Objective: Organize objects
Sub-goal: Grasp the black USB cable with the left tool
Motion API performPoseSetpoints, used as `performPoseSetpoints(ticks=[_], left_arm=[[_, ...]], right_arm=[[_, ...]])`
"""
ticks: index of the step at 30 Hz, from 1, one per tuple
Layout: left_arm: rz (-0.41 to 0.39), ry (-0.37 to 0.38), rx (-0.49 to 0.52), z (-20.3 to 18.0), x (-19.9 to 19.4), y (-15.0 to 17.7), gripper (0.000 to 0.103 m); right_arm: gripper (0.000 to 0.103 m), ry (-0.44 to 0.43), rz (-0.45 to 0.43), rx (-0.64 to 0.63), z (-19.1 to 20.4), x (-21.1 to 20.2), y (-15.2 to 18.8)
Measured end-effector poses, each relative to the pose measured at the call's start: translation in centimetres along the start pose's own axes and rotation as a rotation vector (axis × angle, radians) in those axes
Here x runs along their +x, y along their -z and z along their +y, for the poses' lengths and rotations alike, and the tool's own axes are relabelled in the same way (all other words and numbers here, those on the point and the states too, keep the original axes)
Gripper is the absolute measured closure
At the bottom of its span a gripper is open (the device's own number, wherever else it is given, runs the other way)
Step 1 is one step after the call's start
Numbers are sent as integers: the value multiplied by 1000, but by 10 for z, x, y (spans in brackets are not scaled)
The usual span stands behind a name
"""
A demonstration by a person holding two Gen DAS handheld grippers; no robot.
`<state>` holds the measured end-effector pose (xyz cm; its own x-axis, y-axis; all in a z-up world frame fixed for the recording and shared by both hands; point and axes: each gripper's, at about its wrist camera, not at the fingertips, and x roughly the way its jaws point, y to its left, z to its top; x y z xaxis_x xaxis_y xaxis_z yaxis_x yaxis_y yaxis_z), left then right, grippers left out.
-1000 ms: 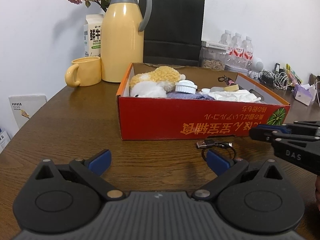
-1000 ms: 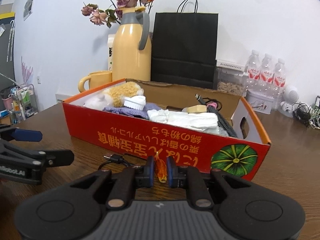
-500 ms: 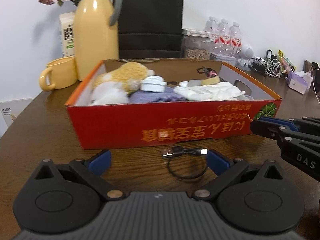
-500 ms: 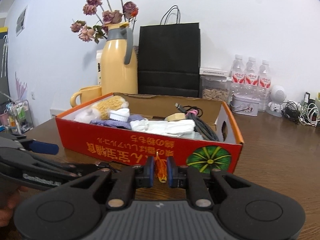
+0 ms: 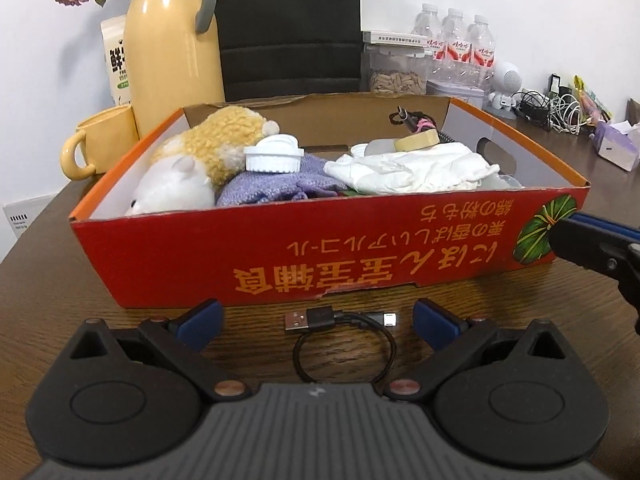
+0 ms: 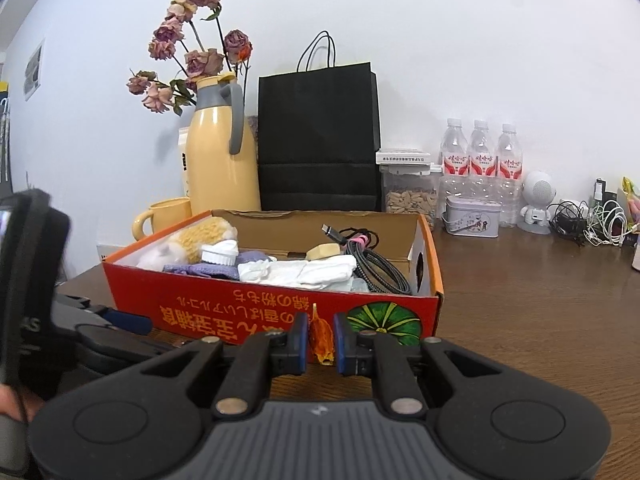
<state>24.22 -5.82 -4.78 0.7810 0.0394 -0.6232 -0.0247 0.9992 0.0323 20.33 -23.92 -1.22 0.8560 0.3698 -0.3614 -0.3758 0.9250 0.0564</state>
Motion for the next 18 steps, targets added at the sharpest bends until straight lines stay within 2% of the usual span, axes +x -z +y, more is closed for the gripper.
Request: performPoseSetpoints(ticks=[5,7,15,18], left_arm=[[7,12,-19,1,1,1,0],[9,30,-33,3,1,1,5],[-27,59,-16,-2,-7,3,48],[-35,74,-15,-4,-10,5,48]], right_arm=[[91,-11,-2,-15,5,-1,1],[91,-12,-3,-18,6,-1,1],[91,-7,5,-23,8,1,2],[91,-5,5,-25,8,1,2]])
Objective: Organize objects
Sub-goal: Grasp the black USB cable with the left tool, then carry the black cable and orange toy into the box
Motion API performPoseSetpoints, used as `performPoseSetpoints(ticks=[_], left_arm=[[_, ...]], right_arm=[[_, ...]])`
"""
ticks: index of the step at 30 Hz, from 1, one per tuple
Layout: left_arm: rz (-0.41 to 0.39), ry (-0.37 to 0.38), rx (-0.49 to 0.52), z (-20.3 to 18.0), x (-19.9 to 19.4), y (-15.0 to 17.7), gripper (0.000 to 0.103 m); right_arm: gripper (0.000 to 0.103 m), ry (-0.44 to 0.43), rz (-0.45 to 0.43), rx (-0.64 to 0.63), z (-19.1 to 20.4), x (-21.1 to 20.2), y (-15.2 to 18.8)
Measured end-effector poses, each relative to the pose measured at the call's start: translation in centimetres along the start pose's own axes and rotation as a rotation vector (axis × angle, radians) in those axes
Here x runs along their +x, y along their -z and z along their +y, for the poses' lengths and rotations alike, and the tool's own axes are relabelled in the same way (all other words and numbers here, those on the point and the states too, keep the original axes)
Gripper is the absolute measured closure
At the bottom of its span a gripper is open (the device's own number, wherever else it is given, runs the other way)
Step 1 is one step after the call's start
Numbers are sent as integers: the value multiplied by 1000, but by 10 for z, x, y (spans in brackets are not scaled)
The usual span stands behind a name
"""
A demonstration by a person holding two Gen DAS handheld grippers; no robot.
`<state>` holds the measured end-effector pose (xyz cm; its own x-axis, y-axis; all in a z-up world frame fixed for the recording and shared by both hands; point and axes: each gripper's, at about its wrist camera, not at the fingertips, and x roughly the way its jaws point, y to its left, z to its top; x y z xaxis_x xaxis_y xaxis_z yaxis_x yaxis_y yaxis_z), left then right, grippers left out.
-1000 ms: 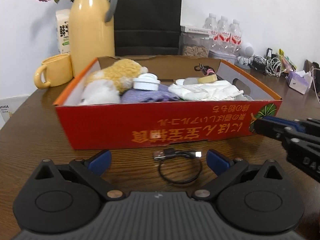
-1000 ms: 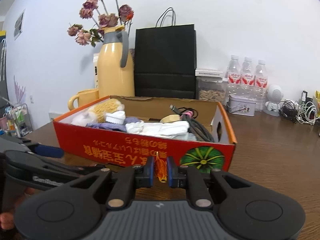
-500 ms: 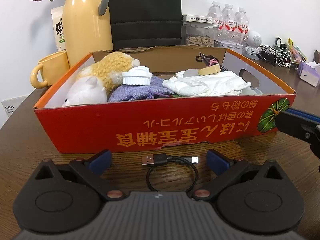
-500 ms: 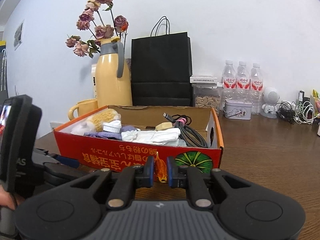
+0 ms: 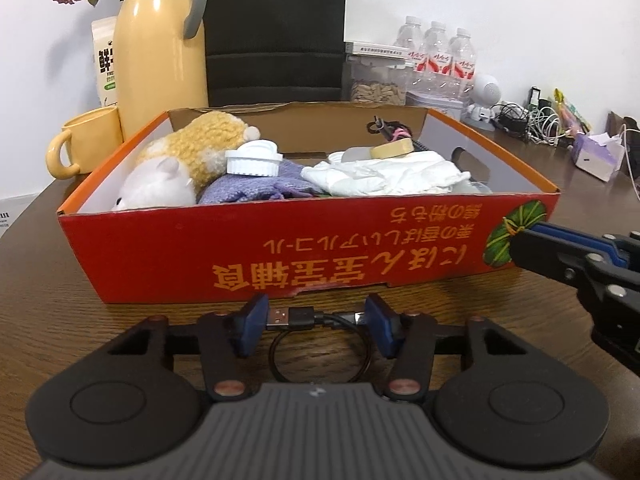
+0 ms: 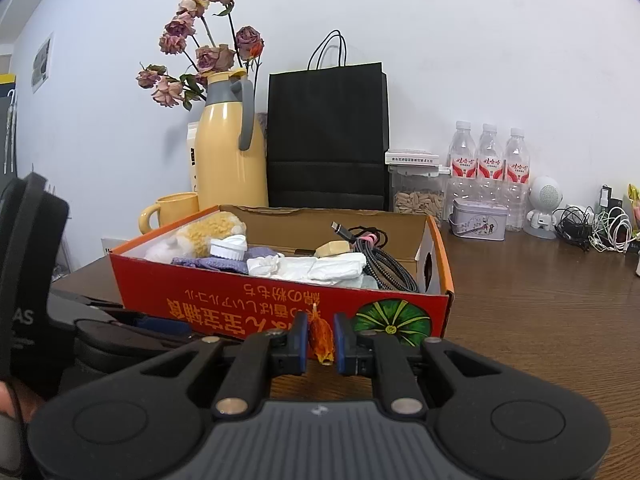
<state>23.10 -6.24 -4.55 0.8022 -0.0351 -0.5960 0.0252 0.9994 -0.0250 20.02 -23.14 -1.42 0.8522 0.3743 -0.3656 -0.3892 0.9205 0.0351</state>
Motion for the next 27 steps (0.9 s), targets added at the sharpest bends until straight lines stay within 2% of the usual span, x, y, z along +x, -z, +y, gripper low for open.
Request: performPoseSetpoints(ticks=[18,27], left_arm=[[-109,12,-20,7,-39,5,48],[-202,24,-29,22,-66,-17,48]], right_arm=[[91,8,-7,-13,1,-1,0],[91,-12,-54,-19,10,-9,-18]])
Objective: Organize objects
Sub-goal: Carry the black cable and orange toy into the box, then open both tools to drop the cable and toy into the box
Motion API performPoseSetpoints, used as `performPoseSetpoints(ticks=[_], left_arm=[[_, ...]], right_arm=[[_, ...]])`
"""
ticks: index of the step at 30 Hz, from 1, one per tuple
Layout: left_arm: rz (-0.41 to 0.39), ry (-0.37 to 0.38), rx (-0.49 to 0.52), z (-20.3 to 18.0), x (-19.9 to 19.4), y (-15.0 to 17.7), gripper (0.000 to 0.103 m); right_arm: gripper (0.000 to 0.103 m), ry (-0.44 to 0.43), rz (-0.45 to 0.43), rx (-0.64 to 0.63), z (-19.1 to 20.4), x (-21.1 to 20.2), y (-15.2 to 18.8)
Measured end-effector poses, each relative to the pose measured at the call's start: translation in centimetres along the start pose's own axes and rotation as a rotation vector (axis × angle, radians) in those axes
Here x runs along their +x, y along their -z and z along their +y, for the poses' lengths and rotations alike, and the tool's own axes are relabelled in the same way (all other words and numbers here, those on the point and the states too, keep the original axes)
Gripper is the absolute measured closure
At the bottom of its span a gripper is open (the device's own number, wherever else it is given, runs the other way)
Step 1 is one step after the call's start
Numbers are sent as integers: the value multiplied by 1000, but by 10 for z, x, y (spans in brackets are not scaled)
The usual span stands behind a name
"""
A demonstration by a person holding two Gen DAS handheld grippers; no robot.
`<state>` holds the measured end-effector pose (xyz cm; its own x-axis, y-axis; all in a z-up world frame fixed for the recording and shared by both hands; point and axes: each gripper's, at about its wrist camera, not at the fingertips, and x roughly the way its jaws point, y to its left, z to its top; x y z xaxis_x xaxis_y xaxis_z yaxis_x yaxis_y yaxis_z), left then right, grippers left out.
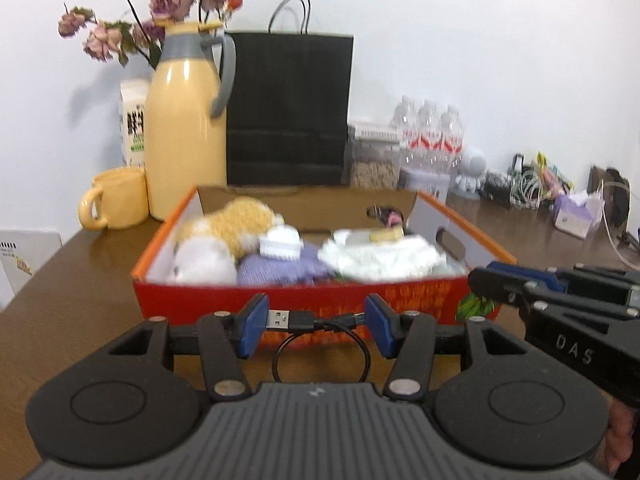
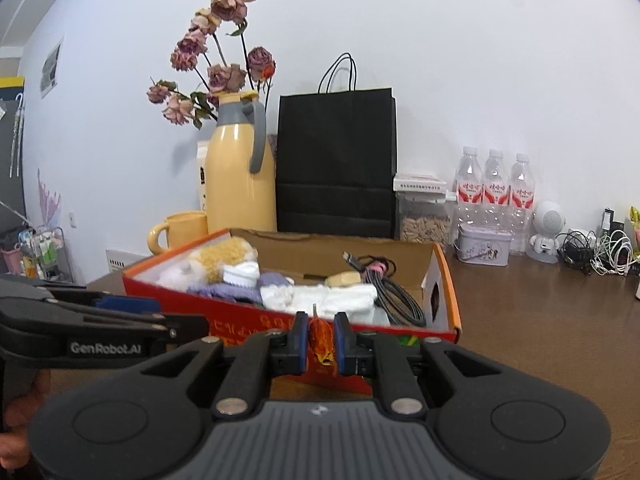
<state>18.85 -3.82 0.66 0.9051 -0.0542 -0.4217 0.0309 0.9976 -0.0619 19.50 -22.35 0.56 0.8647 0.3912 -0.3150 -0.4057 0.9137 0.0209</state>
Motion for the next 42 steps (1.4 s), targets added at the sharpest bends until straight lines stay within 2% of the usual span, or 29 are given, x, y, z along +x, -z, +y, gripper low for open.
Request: performPoseSetpoints(ticks=[9,20,25,29,31,32,38,40,41,42], left_arm=[[-87,-17,-12,14,2,-37,48],[-106,-45,-43,26,47,-64,48],[-93,-62,-89,37,72,-69,48],[-59,-70,-82,42,87,-64,48],[-46,-71,-84,43,90,-62,49],[-41,-71,-82,44,91,-61,53],[-62,-75,-70,41,85,-60,53],[-68,-78,-63,40,83,-60,47],[-71,-83,-63,41,81,-60,35],[-78,-88,-63,41,79,-60,22]], right_arm=[[91,-23,-29,-23,13,20,-33],[91,-16,-18,-29,21,77,-61],[91,-5,9,10,17,109,-62],[91,0,43,24,12,126,-55],[91,1,58,32,9,131,-52],[91,2,62,34,8,132,-50],[90,7,70,26,8,133,-46],[90,9,73,25,7,132,-46],[89,14,74,27,7,132,-45],[81,16,79,29,7,132,-45]])
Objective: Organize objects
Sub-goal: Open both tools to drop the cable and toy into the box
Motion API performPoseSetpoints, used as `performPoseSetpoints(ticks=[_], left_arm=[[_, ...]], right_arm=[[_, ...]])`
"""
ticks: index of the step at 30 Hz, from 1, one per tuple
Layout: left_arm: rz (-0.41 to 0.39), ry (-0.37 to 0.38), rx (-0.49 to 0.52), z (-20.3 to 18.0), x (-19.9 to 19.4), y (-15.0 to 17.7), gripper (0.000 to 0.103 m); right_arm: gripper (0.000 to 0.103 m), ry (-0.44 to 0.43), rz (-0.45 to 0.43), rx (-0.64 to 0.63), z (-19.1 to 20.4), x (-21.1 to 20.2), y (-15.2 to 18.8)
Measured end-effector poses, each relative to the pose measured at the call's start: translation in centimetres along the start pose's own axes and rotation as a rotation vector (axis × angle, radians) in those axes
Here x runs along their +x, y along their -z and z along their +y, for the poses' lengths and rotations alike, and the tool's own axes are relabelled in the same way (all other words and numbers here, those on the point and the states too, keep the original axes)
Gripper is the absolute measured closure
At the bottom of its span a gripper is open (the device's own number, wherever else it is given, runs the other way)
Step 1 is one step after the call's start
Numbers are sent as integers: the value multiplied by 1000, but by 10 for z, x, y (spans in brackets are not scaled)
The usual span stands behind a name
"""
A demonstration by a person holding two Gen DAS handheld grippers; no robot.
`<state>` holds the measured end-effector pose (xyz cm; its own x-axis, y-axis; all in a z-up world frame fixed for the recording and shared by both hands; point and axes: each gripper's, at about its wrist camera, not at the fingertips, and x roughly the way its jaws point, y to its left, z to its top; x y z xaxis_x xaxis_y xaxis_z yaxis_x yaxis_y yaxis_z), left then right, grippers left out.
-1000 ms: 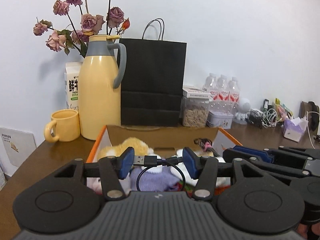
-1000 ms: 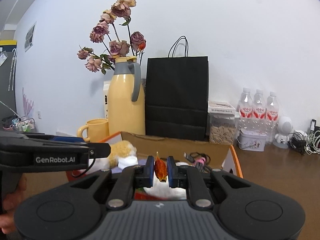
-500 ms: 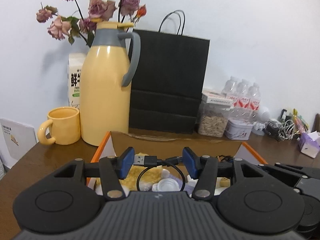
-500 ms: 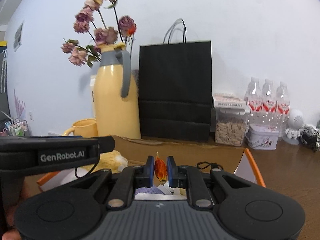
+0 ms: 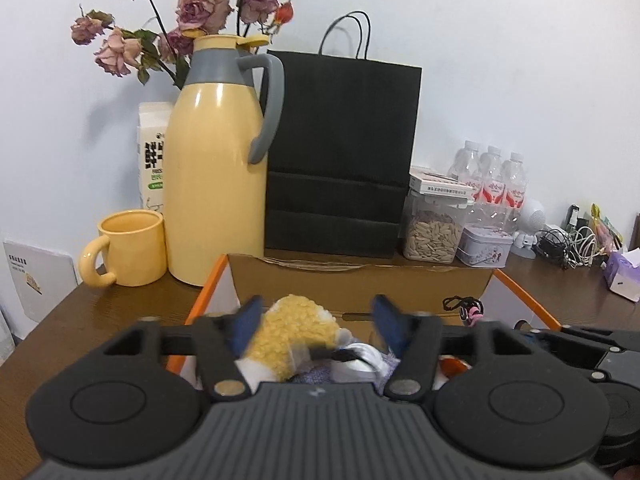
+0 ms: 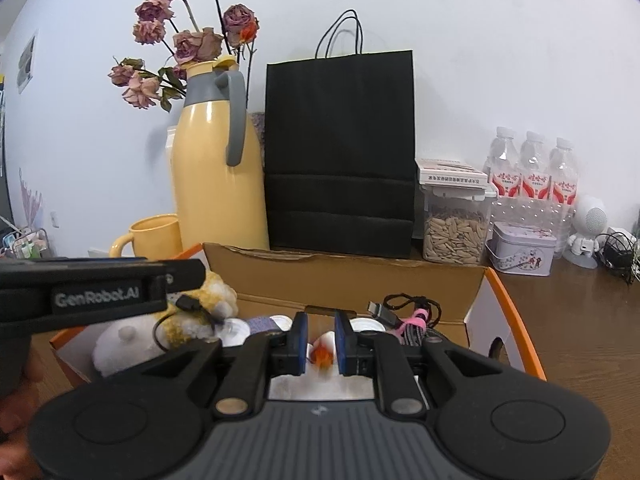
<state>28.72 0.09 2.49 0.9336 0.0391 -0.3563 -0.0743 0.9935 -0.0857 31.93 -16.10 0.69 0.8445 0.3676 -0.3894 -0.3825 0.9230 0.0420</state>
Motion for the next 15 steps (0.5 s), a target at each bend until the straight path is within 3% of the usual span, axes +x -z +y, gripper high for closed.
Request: performPoseSetpoints(ticks=[1,3,5,8,15], left_arm=[[-8,-4,1,0,-2,0,17],[-23,-16,0,1,-6,-1,0],[-41,-20,-6,2,-10,-1,0],[-39,-26,-9,3,-13,-1,0],[-43,-25,2,3,-19,-1,0]], right_arm=[[72,2,4,3,-1,0,0],[28,19,1,13,-2,-2,2],[14,32,-12,18,-3,-6,3],[0,41,-16,21,-3,-9,3],[0,34,-17,16,-2,-15,4]])
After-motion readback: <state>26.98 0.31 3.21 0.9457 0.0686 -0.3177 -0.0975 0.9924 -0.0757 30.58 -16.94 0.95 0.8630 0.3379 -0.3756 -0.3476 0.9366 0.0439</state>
